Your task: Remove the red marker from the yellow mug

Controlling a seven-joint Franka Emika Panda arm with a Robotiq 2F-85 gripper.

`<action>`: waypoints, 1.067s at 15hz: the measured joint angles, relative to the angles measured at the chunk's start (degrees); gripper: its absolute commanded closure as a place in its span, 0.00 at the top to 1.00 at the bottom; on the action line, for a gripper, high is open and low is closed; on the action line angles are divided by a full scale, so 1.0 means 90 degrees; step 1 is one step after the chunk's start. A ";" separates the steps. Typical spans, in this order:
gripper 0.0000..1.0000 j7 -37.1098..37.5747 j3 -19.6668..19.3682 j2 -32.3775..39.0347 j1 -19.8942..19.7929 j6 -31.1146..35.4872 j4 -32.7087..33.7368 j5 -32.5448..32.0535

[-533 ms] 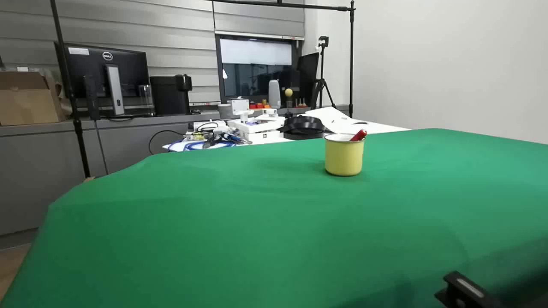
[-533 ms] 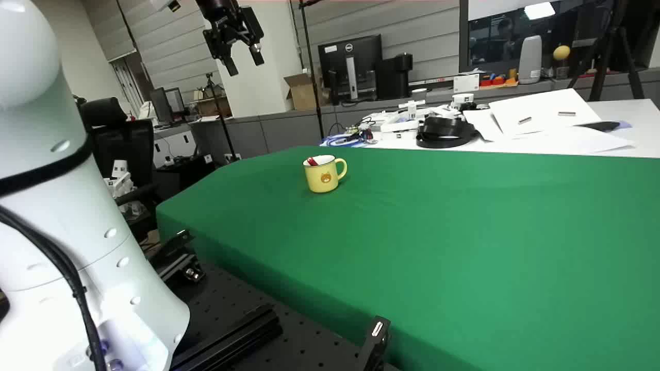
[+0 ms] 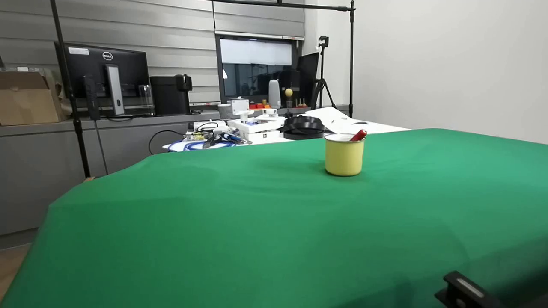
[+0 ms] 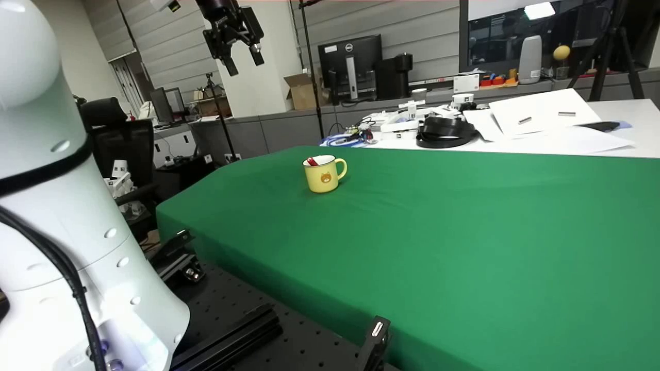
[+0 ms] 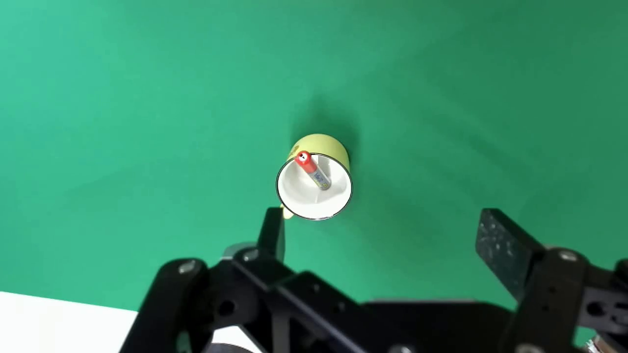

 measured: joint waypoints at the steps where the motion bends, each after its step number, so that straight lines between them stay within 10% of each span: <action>1: 1.00 0.0000 0.0000 0.0000 0.0000 0.0000 0.0000 0.0000; 16: 1.00 -0.0727 -0.0317 0.0196 0.0179 0.0148 0.0063 0.0065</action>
